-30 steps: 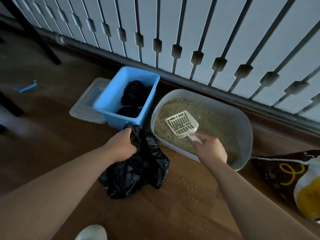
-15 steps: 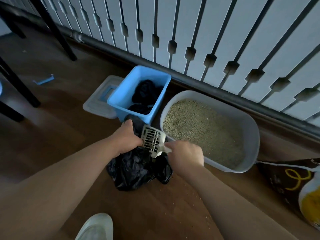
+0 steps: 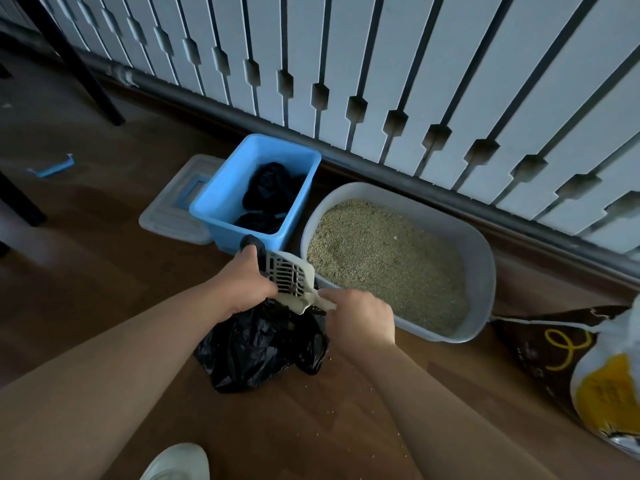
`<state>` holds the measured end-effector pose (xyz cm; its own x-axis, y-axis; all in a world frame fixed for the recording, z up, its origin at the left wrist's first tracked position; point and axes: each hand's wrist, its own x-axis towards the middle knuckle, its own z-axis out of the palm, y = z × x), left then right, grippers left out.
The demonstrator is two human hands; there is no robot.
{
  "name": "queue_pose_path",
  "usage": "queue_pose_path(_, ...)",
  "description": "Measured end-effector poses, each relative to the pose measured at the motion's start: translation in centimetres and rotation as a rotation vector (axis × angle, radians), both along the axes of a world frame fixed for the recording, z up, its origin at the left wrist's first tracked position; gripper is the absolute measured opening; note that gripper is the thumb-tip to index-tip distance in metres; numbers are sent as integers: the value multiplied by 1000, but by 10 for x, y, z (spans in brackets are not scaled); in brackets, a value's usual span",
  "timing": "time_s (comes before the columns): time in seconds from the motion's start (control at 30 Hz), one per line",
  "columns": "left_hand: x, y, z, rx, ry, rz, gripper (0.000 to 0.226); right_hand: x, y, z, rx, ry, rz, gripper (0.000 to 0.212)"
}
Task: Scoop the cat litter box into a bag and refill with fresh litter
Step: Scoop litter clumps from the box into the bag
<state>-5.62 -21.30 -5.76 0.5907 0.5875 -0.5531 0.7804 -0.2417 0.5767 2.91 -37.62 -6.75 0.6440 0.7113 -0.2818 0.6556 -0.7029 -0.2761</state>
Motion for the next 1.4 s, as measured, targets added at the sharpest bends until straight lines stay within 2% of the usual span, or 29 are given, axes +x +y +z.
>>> queue_pose_path(0.17, 12, -5, 2, -24, 25, -29, 83, 32, -18, 7, 235, 183, -380, 30)
queue_pose_path(0.27, 19, -8, 2, -38, 9, -26, 79, 57, -25, 6, 219, 90, -462, 34)
queue_pose_path(0.4, 29, -11, 0, -51, 3, -47, 82, 91, -23, -3, 74, -112, -467, 51)
queue_pose_path(0.5, 34, -11, -4, -70, 9, -55, 75, 112, -18, -9, -54, -205, -397, 52)
queue_pose_path(0.63, 39, -10, -12, -91, 21, -70, 75, 118, 4, -26, -183, -163, -266, 58)
queue_pose_path(0.73, 44, -10, -17, -89, 49, -94, 75, 111, 15, -35, -187, -95, -201, 62)
queue_pose_path(0.87, 49, -8, -18, -80, 58, -103, 77, 89, -9, -41, -169, -93, -107, 57)
queue_pose_path(0.93, 50, -7, -16, -81, 63, -100, 79, 84, -24, -40, -156, -118, -126, 53)
queue_pose_path(1.03, 48, -6, -15, -77, 61, -94, 80, 88, -34, -31, -135, -164, -268, 50)
queue_pose_path(1.2, 43, -6, -13, -76, 64, -97, 77, 99, -31, -22, -102, -69, -498, 53)
queue_pose_path(1.4, 26, -1, -9, -90, 47, -87, 78, 81, -16, -32, -85, 46, -467, 57)
